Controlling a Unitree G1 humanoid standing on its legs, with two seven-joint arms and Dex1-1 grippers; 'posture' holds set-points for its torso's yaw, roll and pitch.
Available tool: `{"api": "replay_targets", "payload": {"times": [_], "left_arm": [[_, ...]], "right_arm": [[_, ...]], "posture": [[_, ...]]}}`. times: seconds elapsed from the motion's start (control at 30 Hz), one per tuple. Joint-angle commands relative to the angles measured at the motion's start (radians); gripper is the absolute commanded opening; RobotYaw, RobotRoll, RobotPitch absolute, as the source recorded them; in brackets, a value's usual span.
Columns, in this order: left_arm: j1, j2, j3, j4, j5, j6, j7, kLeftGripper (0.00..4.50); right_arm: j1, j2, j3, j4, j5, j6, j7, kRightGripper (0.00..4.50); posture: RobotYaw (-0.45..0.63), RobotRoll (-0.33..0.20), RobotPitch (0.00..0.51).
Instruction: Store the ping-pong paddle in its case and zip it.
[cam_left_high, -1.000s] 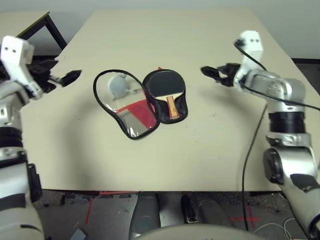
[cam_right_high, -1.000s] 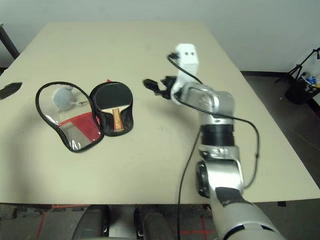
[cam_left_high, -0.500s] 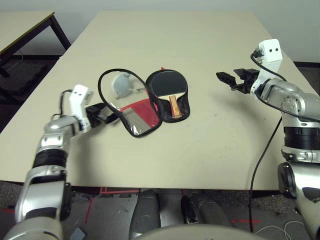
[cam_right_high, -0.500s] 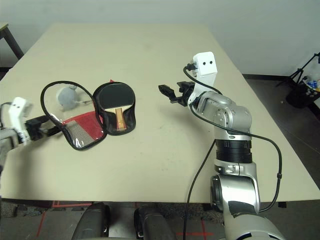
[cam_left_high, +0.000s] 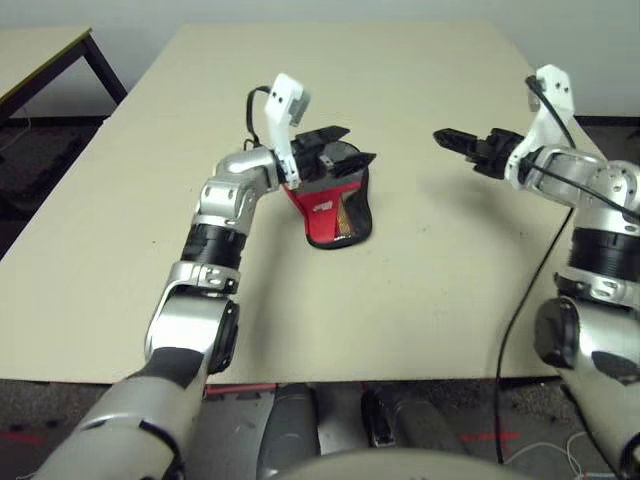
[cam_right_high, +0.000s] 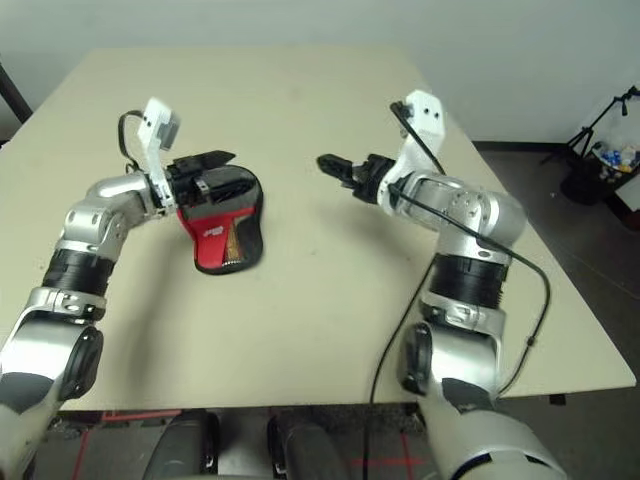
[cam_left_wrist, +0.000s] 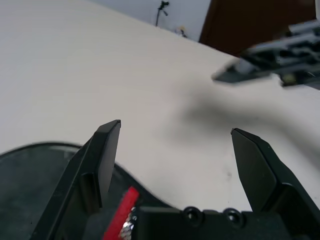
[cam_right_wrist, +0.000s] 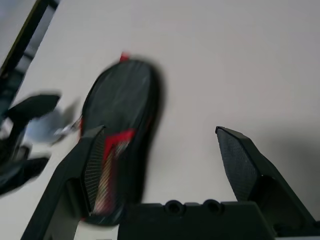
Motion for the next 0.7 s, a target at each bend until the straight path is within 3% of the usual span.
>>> {"api": "replay_targets", "payload": {"times": [0.03,0.4,0.53,0.7], "left_arm": [[0.027,0.052,0.038,-0.109,-0.039,0.066,-0.005,4.5],[0.224,0.257,0.061,-0.392,-0.12,0.29,-0.043,4.5],[0.313,0.295,0.059,-0.468,-0.136,0.328,-0.036,4.5],[0.352,0.289,0.064,-0.511,-0.148,0.35,-0.01,4.5]], "right_arm": [[-0.004,0.071,-0.063,-0.029,0.015,0.162,-0.059,4.49],[0.049,0.083,0.033,0.052,0.092,0.173,-0.15,4.49],[0.035,0.081,0.069,0.115,0.065,0.173,-0.153,4.49],[0.016,0.105,0.087,0.197,-0.007,0.148,-0.152,4.49]], "posture": [[0.14,0.0,0.091],[0.19,0.0,0.085],[0.2,0.0,0.085],[0.21,0.0,0.084]]}}
